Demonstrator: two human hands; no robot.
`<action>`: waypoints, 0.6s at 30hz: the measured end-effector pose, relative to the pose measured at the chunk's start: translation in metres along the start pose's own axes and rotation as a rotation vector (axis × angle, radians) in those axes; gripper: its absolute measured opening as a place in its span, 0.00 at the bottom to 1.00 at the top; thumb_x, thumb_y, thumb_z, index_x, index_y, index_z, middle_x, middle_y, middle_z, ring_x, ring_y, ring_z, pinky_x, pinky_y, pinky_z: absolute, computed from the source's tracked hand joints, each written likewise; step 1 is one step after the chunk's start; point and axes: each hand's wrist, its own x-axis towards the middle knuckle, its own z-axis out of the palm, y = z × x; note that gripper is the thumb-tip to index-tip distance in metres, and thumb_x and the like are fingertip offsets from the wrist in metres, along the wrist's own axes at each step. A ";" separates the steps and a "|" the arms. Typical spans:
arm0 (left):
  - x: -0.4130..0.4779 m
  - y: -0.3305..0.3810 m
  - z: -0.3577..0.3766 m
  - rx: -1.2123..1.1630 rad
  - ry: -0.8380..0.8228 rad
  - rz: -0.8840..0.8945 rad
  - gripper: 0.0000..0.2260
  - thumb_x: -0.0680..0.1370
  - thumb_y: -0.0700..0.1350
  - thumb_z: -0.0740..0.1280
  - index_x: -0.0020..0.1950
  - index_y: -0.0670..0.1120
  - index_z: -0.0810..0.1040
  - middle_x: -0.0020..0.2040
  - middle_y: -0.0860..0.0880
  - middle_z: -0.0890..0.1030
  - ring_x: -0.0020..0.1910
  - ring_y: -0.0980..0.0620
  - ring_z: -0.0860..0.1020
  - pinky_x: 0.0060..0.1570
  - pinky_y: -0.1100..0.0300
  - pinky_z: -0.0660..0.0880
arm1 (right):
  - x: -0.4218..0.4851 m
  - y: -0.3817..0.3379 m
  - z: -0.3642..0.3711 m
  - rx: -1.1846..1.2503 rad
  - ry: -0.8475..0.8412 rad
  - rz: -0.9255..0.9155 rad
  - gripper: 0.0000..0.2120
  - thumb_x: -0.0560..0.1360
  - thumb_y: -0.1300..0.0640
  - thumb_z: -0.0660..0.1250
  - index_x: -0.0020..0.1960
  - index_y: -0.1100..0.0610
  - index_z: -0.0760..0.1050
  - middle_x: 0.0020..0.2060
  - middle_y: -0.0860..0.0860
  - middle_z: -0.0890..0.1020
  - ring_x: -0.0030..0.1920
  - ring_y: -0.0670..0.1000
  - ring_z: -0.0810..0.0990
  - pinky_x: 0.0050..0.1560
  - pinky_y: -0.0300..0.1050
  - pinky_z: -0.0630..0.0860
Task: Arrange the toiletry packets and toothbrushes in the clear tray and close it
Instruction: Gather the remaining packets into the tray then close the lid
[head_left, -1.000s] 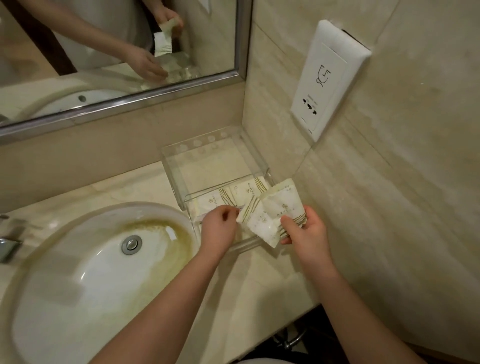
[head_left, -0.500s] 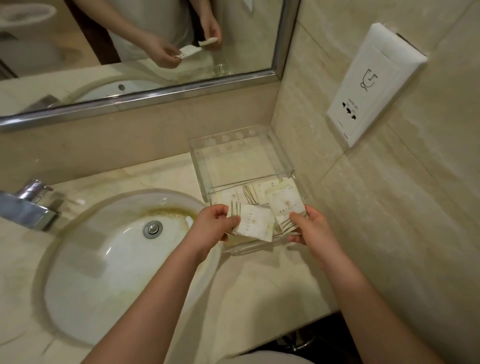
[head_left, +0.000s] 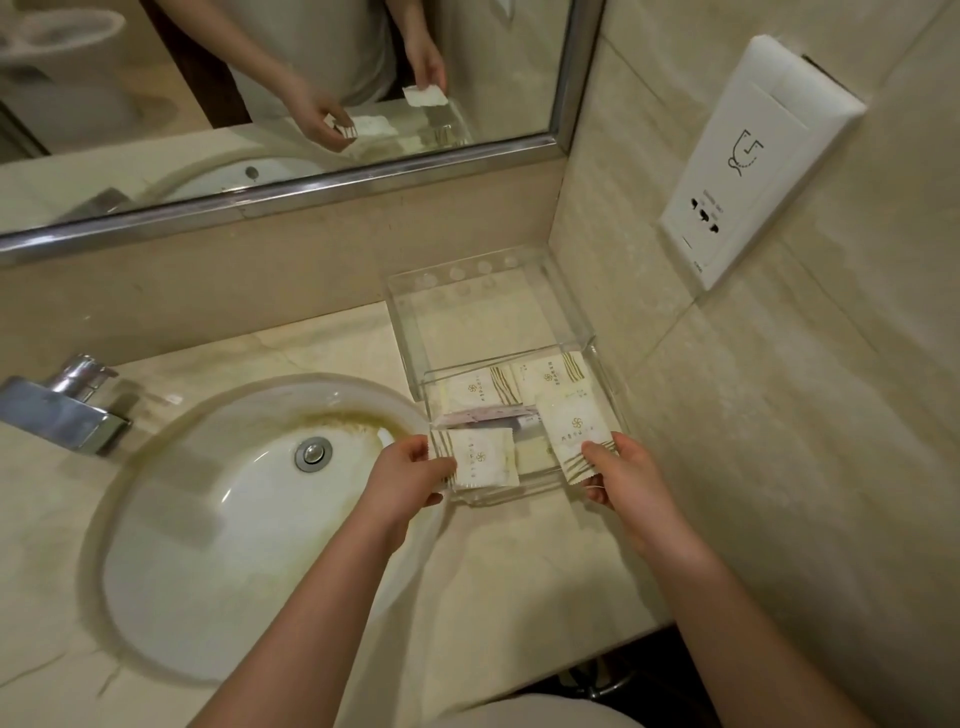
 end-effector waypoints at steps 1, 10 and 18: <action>0.000 0.001 0.000 0.002 0.002 0.002 0.10 0.74 0.36 0.67 0.51 0.48 0.82 0.46 0.50 0.86 0.43 0.51 0.81 0.43 0.56 0.77 | 0.000 -0.001 0.000 0.005 0.004 -0.001 0.06 0.78 0.60 0.64 0.46 0.53 0.78 0.35 0.49 0.82 0.32 0.49 0.76 0.42 0.49 0.72; -0.002 0.011 0.007 -0.274 -0.101 -0.130 0.18 0.72 0.27 0.65 0.58 0.43 0.75 0.51 0.40 0.83 0.45 0.43 0.83 0.39 0.53 0.81 | 0.001 0.000 -0.003 0.002 -0.009 -0.031 0.05 0.76 0.63 0.65 0.50 0.57 0.78 0.34 0.52 0.82 0.34 0.53 0.75 0.38 0.48 0.70; -0.005 0.012 0.019 -0.187 -0.025 -0.079 0.09 0.81 0.46 0.62 0.54 0.45 0.81 0.46 0.46 0.85 0.41 0.51 0.82 0.42 0.55 0.79 | 0.005 0.006 -0.006 -0.005 -0.021 -0.003 0.06 0.77 0.58 0.65 0.50 0.53 0.80 0.38 0.51 0.85 0.35 0.51 0.78 0.41 0.49 0.73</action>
